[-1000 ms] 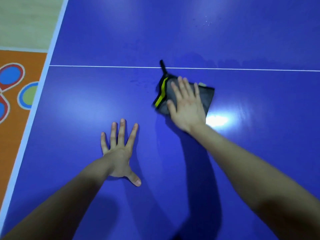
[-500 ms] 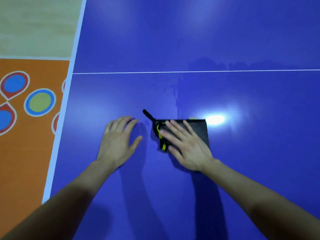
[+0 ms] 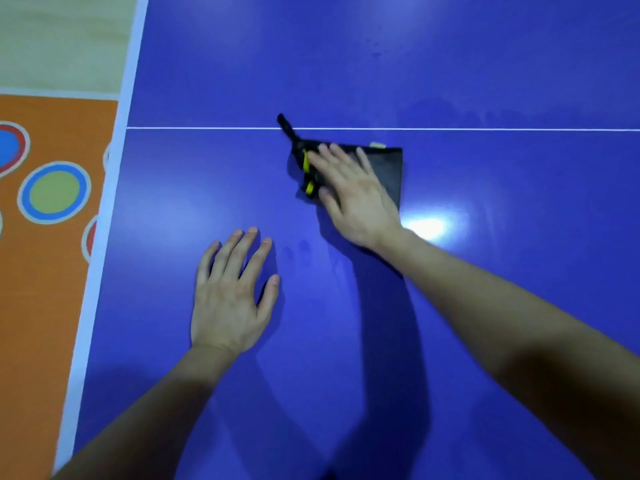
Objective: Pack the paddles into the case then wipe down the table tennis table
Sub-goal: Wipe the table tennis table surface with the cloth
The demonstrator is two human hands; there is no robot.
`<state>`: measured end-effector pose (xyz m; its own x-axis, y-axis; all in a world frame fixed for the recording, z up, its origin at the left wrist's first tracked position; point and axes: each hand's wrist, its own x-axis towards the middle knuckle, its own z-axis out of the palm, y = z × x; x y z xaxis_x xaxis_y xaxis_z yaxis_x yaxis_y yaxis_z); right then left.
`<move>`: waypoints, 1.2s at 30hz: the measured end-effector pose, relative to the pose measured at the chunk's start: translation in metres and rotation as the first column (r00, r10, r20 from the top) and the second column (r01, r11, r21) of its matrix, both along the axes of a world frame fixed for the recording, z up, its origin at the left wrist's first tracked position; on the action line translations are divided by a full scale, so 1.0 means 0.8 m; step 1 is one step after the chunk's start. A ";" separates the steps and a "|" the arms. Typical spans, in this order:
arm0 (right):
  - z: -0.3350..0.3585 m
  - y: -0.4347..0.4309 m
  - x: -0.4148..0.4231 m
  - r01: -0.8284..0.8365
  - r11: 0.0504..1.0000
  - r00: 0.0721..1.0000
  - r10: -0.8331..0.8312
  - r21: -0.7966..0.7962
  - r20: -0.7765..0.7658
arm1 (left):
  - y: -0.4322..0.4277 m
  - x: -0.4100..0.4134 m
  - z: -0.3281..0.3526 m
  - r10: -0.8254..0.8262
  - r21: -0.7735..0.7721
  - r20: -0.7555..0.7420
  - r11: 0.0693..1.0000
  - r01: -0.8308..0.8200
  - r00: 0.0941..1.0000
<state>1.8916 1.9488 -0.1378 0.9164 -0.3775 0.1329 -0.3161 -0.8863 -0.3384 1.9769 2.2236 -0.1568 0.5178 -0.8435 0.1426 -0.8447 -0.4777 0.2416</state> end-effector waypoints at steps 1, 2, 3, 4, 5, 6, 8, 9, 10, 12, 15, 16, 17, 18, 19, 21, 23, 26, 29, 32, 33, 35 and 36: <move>0.001 0.037 -0.034 -0.067 0.998 0.998 0.067 0.004 -0.014 | 0.000 0.000 0.000 -0.003 0.005 0.002 1.000 0.003 1.000; 0.003 0.076 -0.069 -0.146 0.989 0.989 0.147 0.009 -0.034 | 0.000 0.001 0.000 -0.008 0.014 0.006 1.000 0.008 1.000; 0.006 0.109 -0.104 -0.227 0.974 0.972 0.228 0.022 -0.054 | 0.001 0.001 -0.001 -0.012 0.027 0.008 1.000 0.012 1.000; 0.006 0.133 -0.133 -0.297 0.954 0.952 0.299 0.036 -0.069 | 0.001 0.001 -0.001 -0.016 0.039 0.010 0.999 0.015 1.000; 0.006 0.143 -0.153 -0.354 0.934 0.931 0.356 0.042 -0.085 | 0.000 0.001 -0.002 -0.017 0.042 0.010 0.999 0.017 1.000; 0.004 0.136 -0.160 -0.409 0.911 0.906 0.411 0.041 -0.098 | 0.001 0.001 -0.002 -0.015 0.037 0.008 0.999 0.014 1.000; -0.001 0.087 -0.134 -0.462 0.887 0.883 0.461 0.009 -0.088 | 0.001 0.001 -0.004 -0.007 0.021 0.002 1.000 0.007 1.000; -0.005 0.054 -0.107 -0.416 0.909 0.908 0.414 -0.009 -0.066 | 0.001 0.002 -0.005 -0.006 0.014 0.002 1.000 0.006 1.000; -0.007 0.017 -0.076 -0.317 0.948 0.948 0.316 -0.018 -0.040 | 0.001 0.002 -0.005 -0.003 0.010 0.003 1.000 0.003 1.000; -0.004 -0.059 -0.011 -0.038 0.999 0.999 0.038 0.005 0.010 | 0.002 0.001 -0.005 0.003 0.003 -0.001 1.000 -0.003 1.000; -0.003 -0.116 0.048 0.223 0.975 0.975 -0.223 0.002 0.002 | 0.003 0.000 -0.005 0.000 -0.015 -0.002 1.000 0.000 1.000; -0.004 -0.113 0.052 0.239 0.971 0.971 -0.239 -0.013 0.009 | 0.003 0.001 -0.006 0.000 -0.015 0.001 1.000 0.000 1.000; -0.003 -0.098 0.045 0.233 0.972 0.972 -0.232 -0.022 0.019 | 0.003 0.001 -0.005 -0.002 -0.011 0.004 1.000 0.002 1.000; -0.001 -0.073 0.028 0.212 0.977 0.977 -0.211 -0.028 0.031 | 0.004 0.000 -0.004 -0.001 -0.010 0.008 1.000 0.001 1.000; 0.000 -0.039 0.003 0.180 0.983 0.983 -0.179 -0.034 0.033 | 0.003 -0.001 -0.003 -0.001 -0.009 0.010 1.000 0.001 1.000; 0.003 0.048 -0.065 0.072 0.997 0.997 -0.072 -0.019 0.001 | 0.002 -0.001 0.000 -0.006 -0.003 0.013 1.000 0.006 1.000; 0.008 0.129 -0.138 -0.089 0.996 0.995 0.090 0.013 -0.052 | 0.000 0.000 0.000 -0.011 -0.001 0.008 1.000 0.011 1.000; 0.011 0.146 -0.189 -0.346 0.937 0.930 0.350 0.053 -0.110 | 0.000 -0.001 -0.002 -0.008 0.012 0.007 1.000 0.008 1.000; 0.001 0.053 -0.137 -0.451 0.892 0.889 0.449 0.001 -0.086 | 0.001 0.000 -0.004 -0.001 0.005 0.006 1.000 0.001 1.000; -0.006 -0.053 -0.041 -0.091 0.996 0.995 0.090 -0.021 -0.035 | 0.002 -0.001 -0.004 0.007 -0.010 0.010 1.000 -0.007 1.000; -0.005 -0.078 -0.012 0.049 0.999 0.998 -0.049 -0.019 -0.030 | 0.000 -0.001 -0.003 0.004 -0.020 0.009 1.000 -0.004 1.000; -0.006 -0.100 0.031 0.193 0.980 0.981 -0.194 -0.036 -0.025 | 0.001 -0.002 -0.003 0.005 -0.028 0.018 1.000 -0.004 1.000; -0.008 -0.098 0.040 0.215 0.975 0.976 -0.216 -0.049 -0.019 | 0.001 -0.002 -0.003 0.008 -0.031 0.021 0.999 -0.008 1.000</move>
